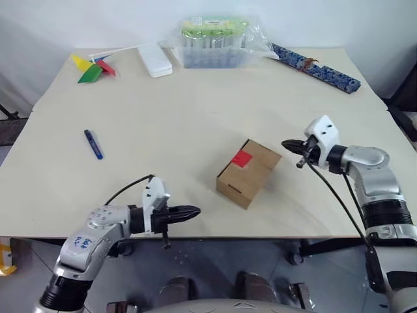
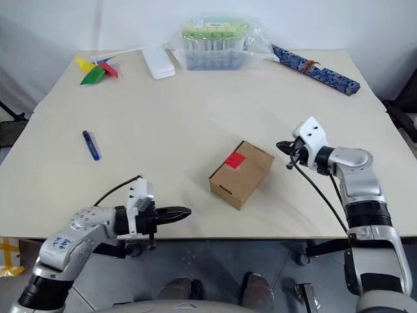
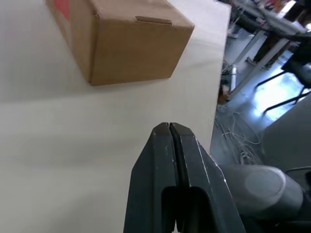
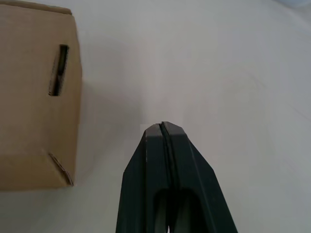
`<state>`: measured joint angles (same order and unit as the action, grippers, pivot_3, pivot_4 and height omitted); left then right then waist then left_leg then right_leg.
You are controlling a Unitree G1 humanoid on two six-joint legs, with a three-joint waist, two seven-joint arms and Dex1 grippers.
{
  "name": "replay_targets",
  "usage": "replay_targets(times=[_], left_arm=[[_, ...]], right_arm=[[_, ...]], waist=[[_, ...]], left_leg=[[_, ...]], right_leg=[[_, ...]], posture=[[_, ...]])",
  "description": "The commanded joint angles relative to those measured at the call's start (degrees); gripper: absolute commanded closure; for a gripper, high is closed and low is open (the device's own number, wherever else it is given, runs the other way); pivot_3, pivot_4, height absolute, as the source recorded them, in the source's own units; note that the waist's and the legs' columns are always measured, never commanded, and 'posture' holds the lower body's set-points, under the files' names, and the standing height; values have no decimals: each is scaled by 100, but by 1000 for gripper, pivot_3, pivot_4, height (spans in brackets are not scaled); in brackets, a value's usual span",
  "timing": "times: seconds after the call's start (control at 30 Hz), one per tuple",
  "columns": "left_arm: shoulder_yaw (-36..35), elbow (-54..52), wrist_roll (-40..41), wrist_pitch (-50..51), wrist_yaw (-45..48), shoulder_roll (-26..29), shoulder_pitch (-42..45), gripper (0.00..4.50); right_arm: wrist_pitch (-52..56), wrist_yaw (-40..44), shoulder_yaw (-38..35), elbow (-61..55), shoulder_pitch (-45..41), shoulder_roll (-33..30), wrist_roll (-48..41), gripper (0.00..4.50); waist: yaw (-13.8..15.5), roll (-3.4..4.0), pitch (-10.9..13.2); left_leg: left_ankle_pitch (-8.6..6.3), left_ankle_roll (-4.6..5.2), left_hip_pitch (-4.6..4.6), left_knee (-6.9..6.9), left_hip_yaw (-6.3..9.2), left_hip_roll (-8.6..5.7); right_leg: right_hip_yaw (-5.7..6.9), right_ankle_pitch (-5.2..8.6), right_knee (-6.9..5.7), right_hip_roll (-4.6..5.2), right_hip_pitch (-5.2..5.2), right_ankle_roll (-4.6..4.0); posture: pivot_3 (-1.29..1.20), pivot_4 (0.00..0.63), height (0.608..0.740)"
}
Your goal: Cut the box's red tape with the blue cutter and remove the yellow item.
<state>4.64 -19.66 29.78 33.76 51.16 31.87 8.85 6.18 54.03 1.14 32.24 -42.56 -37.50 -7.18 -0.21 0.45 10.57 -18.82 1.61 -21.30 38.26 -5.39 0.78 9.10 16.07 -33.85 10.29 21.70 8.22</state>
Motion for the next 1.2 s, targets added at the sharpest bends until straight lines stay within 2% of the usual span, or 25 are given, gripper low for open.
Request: replay_targets(times=[0.03,0.23,0.3,0.5,0.73,1.2], left_arm=[[319,56,-92,-56,-61,-236,256,4490],[633,373,-371,-219,-241,-589,490,4490],[721,716,-573,-374,-486,-899,671,4490],[851,1337,-966,-829,-679,-1340,896,4490],[603,2289,-1284,-1425,-1064,-1835,1468,4490],[-2,3907,-1595,-2441,-1137,-1933,2377,4490]], right_arm=[[-219,56,99,284,-314,92,147,4500],[-468,2,264,720,-500,252,392,4500],[-462,54,319,792,-529,281,452,4500],[-206,260,363,529,-497,305,482,4500],[478,515,346,-366,-177,143,401,4500],[1942,446,362,-2555,786,16,292,4500]], waist=[[7,0,0],[2,0,0],[8,0,0],[-1,0,0],[30,0,0],[24,-1,0]], left_leg=[[0,0,0,0,0,0],[0,0,0,-3,4,-9],[0,-1,0,-2,3,-10],[0,-1,-2,4,3,-10],[0,-1,-10,19,5,-9],[0,-1,-15,32,8,-11]], right_leg=[[0,0,0,0,0,0],[4,0,0,-4,-2,0],[3,0,0,-6,-2,0],[4,0,-1,-8,-4,0],[7,0,-2,-7,-5,0],[10,-1,-3,-8,-7,0]], posture=[[0,150,740],[0,150,740],[0,150,740],[0,150,740],[0,150,740],[0,150,740]])
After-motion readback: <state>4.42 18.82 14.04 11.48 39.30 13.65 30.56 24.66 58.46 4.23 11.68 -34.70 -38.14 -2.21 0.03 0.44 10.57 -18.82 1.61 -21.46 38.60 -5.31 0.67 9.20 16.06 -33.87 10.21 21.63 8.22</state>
